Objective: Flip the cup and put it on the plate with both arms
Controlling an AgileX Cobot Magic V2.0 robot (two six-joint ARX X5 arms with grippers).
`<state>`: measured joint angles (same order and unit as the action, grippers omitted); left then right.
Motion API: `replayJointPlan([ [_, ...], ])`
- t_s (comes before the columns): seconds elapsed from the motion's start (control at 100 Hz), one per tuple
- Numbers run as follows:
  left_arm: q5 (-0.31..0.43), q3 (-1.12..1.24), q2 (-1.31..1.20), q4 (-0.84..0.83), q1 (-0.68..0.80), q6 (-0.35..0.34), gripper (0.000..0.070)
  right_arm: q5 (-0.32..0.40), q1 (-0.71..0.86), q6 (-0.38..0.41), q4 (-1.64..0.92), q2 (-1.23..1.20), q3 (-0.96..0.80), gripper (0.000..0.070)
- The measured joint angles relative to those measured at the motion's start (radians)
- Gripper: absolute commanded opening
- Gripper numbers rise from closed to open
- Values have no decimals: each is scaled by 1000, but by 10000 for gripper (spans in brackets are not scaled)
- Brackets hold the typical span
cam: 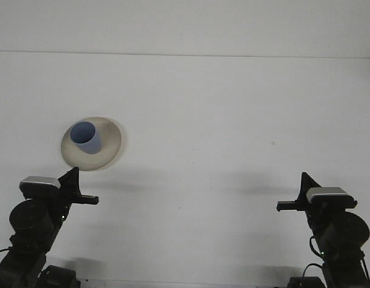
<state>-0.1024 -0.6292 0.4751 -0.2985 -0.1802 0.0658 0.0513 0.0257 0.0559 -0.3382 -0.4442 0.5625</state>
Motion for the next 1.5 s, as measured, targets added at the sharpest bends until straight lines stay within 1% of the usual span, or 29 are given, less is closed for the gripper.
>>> replayJointPlan([
  [0.77,0,0,-37,16,2,0,5,0,0,0,0,0,0,0],
  [0.85,0,2,-51,65,17,-1,5,0,0,0,0,0,0,0],
  [0.94,0,37,-79,166,39,-6,6,0,0,0,0,0,0,0],
  [1.17,0,262,-198,419,74,-18,6,0,0,0,0,0,0,0],
  [1.28,0,373,-270,464,84,-22,6,0,0,0,0,0,0,0],
  [1.5,0,547,-420,463,85,-23,6,0,0,0,0,0,0,0],
])
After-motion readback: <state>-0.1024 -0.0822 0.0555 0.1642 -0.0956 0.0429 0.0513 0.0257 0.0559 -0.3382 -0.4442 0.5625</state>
